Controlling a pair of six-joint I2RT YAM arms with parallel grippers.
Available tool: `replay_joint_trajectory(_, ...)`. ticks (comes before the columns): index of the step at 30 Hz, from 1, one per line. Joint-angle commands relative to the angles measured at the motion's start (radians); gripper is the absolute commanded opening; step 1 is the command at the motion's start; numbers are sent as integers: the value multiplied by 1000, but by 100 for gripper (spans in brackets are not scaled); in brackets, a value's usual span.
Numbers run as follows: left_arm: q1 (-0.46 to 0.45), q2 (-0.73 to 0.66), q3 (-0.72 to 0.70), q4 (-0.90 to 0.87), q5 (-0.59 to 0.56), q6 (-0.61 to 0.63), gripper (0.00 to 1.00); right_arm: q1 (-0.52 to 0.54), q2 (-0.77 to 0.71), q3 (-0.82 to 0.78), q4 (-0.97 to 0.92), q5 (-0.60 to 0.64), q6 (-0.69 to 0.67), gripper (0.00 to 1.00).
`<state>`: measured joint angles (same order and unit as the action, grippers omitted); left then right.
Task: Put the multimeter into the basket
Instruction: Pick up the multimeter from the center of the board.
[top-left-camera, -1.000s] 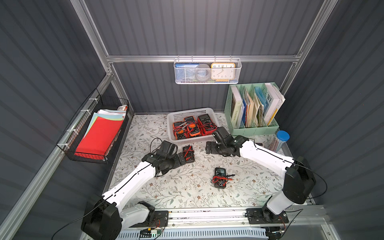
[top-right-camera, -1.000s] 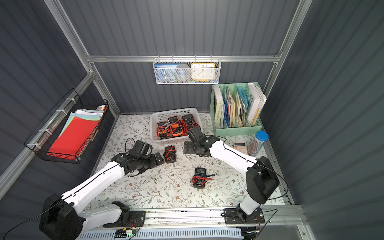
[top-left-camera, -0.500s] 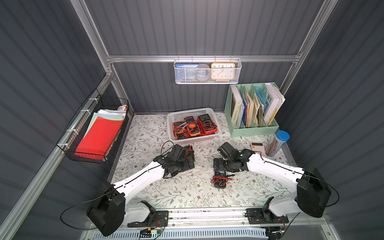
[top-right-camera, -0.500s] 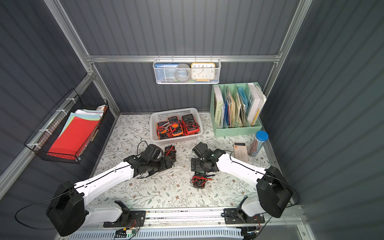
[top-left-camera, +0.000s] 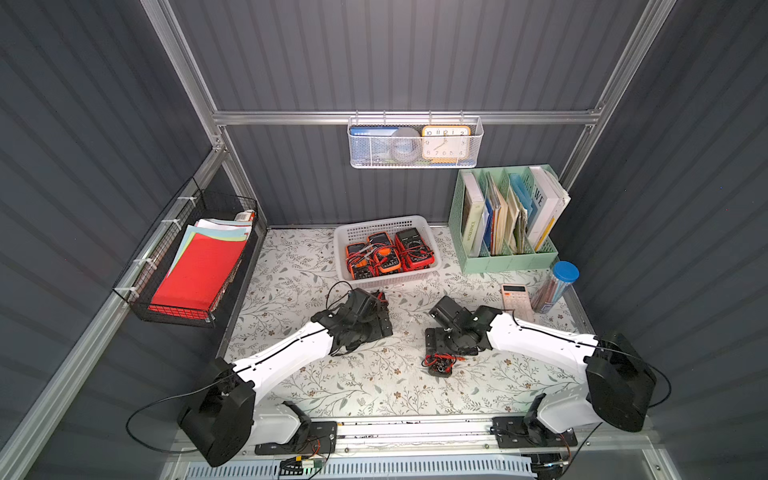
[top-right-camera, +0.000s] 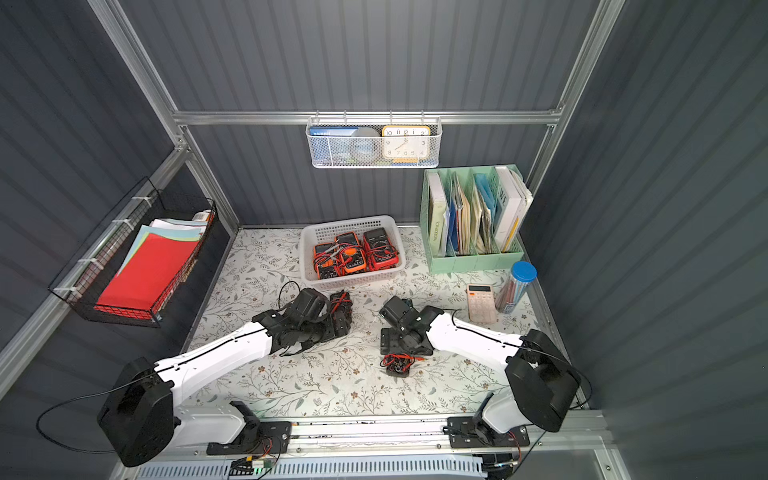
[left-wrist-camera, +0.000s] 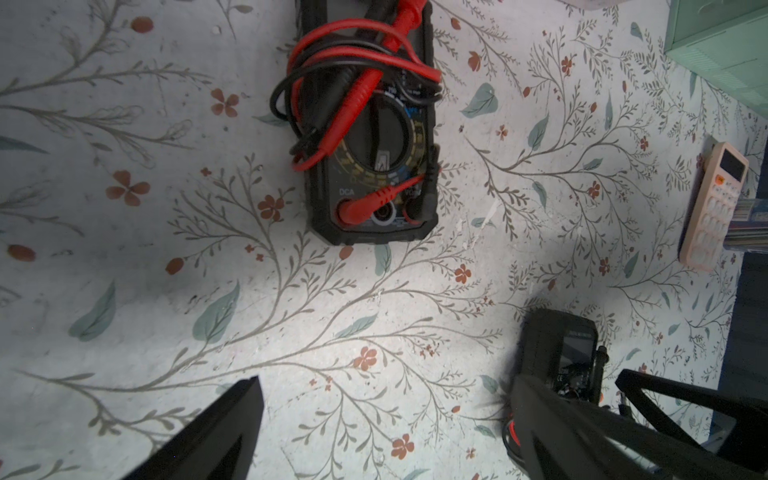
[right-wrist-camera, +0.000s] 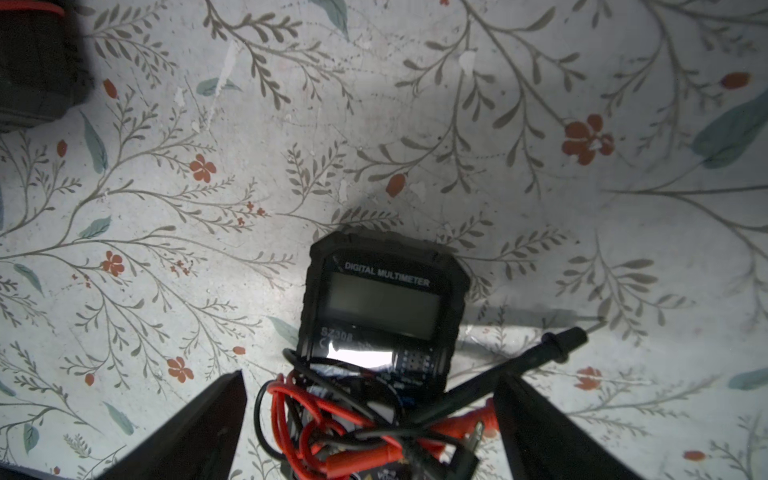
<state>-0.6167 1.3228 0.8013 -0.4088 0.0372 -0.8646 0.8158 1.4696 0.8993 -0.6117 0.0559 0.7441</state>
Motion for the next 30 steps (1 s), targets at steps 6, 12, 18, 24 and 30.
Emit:
replay_joint_trajectory(6,-4,4,11,0,-20,-6,99,34,63,-22,-13,19,57,99)
replay_joint_trajectory(12,-4,3,13,-1,-21,-4,99,40,127,-31,21,21,63,99)
replay_joint_trajectory(18,-5,8,18,-5,-23,-2,99,41,190,-26,55,15,54,96)
replay_joint_trajectory(24,-5,9,23,-8,-31,-7,99,41,200,-33,69,2,50,83)
replay_joint_trajectory(30,-3,7,36,-22,-47,-19,99,42,153,-25,51,-2,42,70)
